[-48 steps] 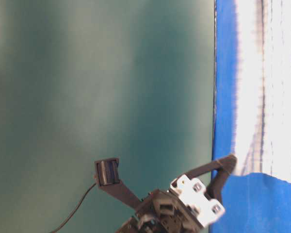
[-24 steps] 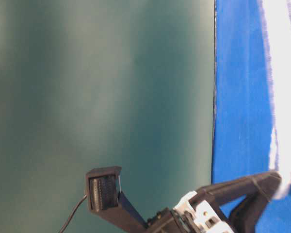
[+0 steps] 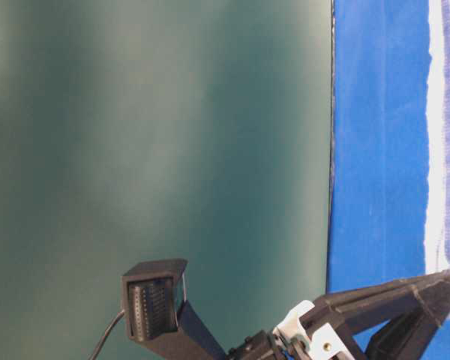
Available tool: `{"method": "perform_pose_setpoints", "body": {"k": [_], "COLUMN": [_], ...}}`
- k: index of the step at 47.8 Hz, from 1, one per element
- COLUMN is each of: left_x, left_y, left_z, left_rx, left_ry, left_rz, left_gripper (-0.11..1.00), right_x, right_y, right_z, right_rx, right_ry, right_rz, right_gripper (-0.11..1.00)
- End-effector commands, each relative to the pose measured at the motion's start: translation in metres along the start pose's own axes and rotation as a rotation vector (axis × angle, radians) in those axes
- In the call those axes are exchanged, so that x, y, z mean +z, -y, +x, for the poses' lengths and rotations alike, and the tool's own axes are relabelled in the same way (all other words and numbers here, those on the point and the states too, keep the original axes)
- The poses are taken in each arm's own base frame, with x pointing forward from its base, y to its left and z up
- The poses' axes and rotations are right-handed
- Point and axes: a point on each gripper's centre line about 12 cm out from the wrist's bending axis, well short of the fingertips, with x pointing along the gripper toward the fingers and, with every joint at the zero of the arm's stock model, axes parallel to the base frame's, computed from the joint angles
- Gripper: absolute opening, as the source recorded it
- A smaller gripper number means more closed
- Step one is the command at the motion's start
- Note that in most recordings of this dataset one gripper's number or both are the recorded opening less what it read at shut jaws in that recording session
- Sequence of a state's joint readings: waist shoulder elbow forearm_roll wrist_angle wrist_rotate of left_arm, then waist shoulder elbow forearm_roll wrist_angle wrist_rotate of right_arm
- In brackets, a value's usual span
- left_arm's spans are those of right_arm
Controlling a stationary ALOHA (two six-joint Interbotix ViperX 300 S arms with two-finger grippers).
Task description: Fold the blue towel.
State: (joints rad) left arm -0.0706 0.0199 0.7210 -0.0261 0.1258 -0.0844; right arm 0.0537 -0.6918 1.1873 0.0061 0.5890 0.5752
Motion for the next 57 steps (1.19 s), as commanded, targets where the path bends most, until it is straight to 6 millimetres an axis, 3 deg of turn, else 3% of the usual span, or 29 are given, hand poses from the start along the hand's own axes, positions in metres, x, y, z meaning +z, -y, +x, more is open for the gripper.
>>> {"method": "perform_pose_setpoints", "body": {"k": [1, 24, 26, 29, 35, 40, 57], "left_x": [0.011, 0.010, 0.010, 0.010, 0.013, 0.014, 0.011], "left_y": [0.003, 0.002, 0.001, -0.003, -0.014, -0.027, -0.066], "left_z": [-0.004, -0.004, -0.005, -0.005, -0.008, -0.011, -0.010], "left_rx": [-0.007, -0.006, -0.004, 0.004, 0.024, 0.047, 0.118], "left_ry": [0.033, 0.032, 0.034, 0.033, 0.043, 0.037, 0.019], "left_rz": [0.002, -0.001, -0.001, -0.010, -0.021, -0.030, -0.057], "left_gripper": [0.03, 0.04, 0.08, 0.20, 0.59, 0.85, 0.83], "right_x": [0.002, 0.001, 0.001, 0.002, 0.008, 0.016, 0.033], "right_y": [-0.004, -0.009, -0.009, -0.010, -0.007, 0.004, 0.053], "right_z": [0.000, 0.006, 0.006, 0.005, 0.001, -0.002, 0.003], "right_rx": [0.011, 0.013, 0.012, 0.013, -0.004, -0.051, -0.255], "right_ry": [0.004, -0.024, -0.023, -0.016, 0.016, 0.049, 0.052], "right_rz": [-0.005, -0.015, -0.018, -0.023, -0.055, -0.052, 0.031], "right_gripper": [0.05, 0.07, 0.10, 0.29, 0.63, 0.61, 0.60]}}
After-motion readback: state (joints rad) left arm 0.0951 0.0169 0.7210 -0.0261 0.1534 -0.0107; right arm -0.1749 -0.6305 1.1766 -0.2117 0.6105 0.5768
